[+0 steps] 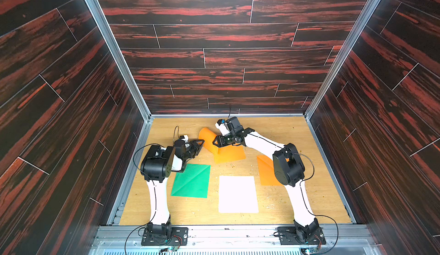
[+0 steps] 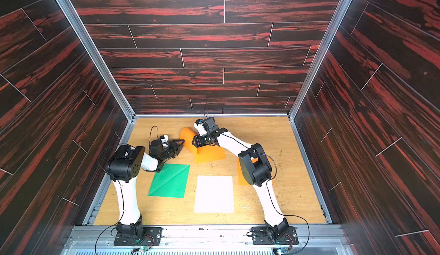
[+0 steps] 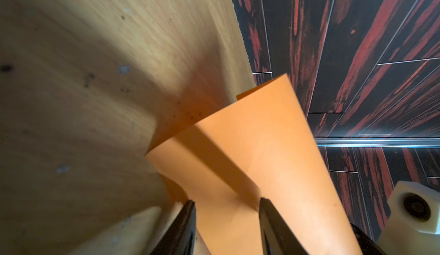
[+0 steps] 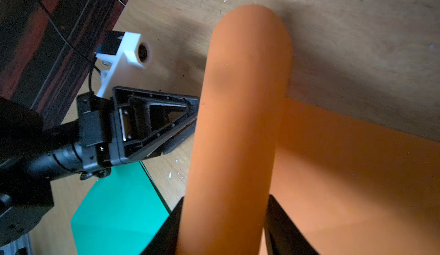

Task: Sort the scattered colored papers by color
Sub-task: Pick up the colored paper from the center of the board.

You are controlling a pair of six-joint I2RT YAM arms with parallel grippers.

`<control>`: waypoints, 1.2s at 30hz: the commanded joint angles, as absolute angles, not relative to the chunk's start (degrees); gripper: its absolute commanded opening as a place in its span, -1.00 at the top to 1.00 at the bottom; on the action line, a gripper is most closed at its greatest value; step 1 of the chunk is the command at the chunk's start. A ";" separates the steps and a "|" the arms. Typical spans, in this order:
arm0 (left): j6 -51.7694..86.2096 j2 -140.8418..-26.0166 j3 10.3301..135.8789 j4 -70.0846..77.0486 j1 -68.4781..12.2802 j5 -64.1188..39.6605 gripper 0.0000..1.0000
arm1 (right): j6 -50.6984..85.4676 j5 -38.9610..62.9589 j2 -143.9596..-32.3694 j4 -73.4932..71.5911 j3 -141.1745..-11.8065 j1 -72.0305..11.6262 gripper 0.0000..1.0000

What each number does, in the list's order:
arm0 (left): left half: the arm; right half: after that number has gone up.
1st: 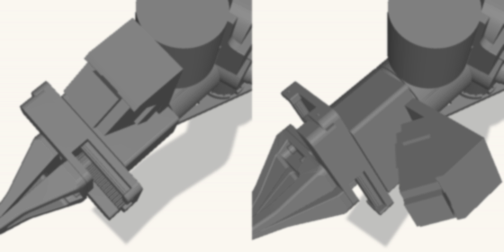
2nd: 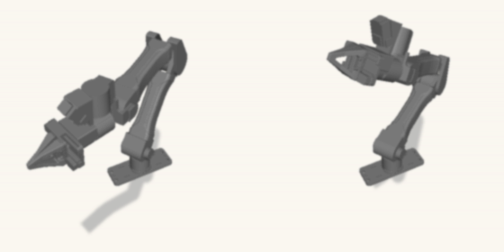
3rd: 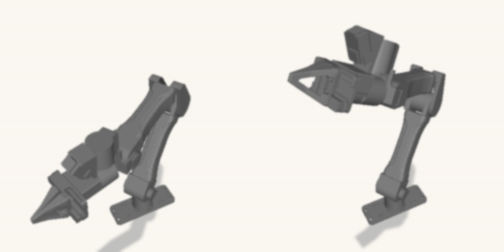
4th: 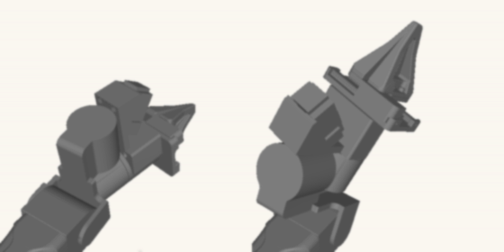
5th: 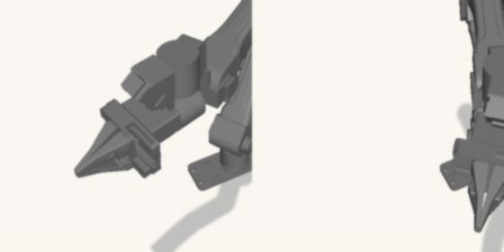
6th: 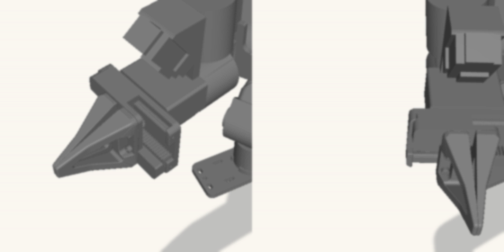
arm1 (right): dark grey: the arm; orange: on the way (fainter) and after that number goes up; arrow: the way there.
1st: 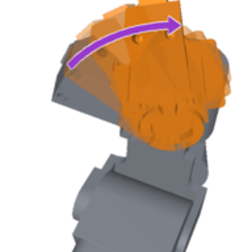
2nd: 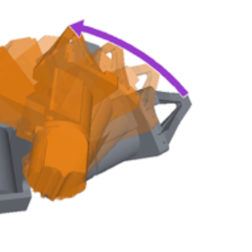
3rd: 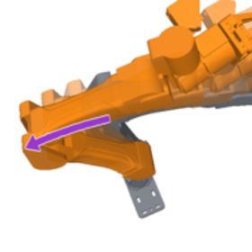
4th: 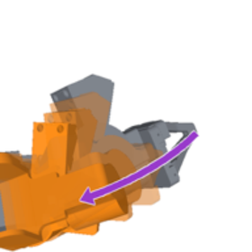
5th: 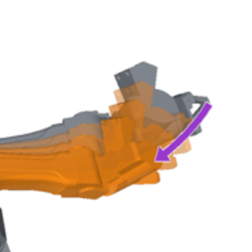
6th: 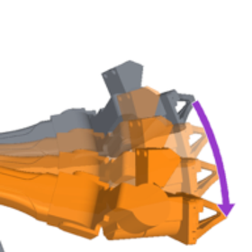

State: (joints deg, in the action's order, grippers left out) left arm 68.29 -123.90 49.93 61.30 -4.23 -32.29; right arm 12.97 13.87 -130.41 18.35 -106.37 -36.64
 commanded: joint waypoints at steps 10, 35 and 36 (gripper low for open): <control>71.72 -120.65 45.46 74.87 -3.86 -30.34 0.04 | 16.41 18.28 -130.78 15.67 -104.71 -36.25 -0.01; 73.52 -115.05 37.50 78.10 -5.81 -28.39 0.01 | 29.86 33.90 -134.03 2.52 -100.94 -33.43 0.01; 73.11 -114.48 37.16 77.44 -5.87 -28.28 0.01 | 30.00 34.08 -134.15 2.34 -100.90 -33.31 0.01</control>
State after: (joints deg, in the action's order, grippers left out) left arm 73.56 -115.46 37.08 76.62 -5.72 -28.45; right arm 27.90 30.87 -132.46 4.93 -101.27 -33.82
